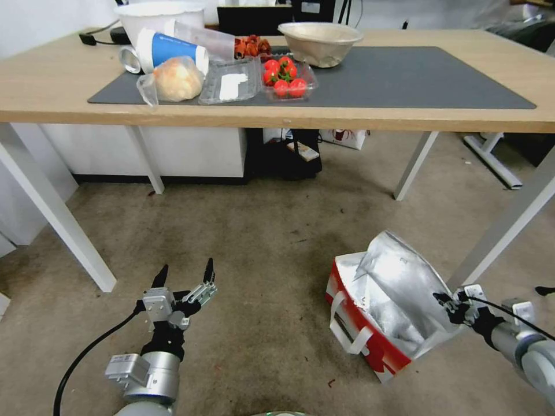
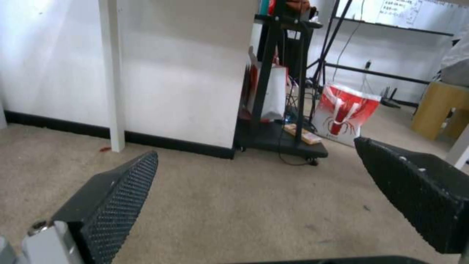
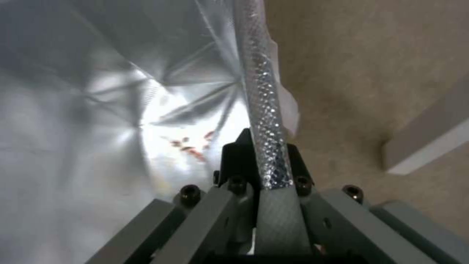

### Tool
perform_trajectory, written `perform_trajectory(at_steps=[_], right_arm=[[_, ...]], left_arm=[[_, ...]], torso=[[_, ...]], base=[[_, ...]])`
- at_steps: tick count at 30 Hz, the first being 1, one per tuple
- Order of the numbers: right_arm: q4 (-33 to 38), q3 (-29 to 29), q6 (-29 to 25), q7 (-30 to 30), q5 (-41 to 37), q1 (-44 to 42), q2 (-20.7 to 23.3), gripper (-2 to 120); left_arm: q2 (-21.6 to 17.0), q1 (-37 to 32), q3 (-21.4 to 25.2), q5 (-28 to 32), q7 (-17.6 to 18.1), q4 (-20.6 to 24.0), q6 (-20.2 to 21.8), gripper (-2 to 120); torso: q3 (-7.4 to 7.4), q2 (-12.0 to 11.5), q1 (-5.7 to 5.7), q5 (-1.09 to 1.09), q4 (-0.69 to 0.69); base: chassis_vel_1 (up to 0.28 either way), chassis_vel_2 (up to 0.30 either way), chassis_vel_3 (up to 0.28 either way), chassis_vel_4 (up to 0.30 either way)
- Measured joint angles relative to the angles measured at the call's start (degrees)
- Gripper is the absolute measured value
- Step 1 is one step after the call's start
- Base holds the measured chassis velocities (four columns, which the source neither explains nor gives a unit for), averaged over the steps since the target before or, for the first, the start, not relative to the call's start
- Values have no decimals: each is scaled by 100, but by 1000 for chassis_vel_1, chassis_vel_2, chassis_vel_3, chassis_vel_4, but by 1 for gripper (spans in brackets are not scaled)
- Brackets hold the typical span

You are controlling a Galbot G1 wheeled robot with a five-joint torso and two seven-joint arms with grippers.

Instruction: Pick up the food delivery bag from the floor and place it on the table.

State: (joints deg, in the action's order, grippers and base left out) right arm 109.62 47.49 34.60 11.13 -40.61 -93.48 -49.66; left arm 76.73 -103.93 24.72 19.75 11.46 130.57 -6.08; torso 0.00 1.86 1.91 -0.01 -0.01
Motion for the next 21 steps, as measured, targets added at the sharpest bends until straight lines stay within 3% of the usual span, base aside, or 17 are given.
perform_trajectory(at_steps=[5,13,19,21], right_arm=[[543,22,592,-378,-895,33,93,0],[1015,24,752,-384,-1343,9,451,0],[1396,140,753,104,-1636,-235,1082,0],[1450,193,639,613,-1772,-268,1485,0]], left_arm=[[8,-3,54,7,2,18,0,100],[17,-10,89,9,1,20,-4,100],[21,-16,164,32,3,59,-6,100],[41,-19,204,45,16,84,-8,100]], torso=[[0,0,0,1,1],[0,0,0,0,1],[0,0,0,0,0],[0,0,0,2,0]], base=[[0,0,0,0],[0,0,0,0],[0,0,0,0],[0,0,0,0]])
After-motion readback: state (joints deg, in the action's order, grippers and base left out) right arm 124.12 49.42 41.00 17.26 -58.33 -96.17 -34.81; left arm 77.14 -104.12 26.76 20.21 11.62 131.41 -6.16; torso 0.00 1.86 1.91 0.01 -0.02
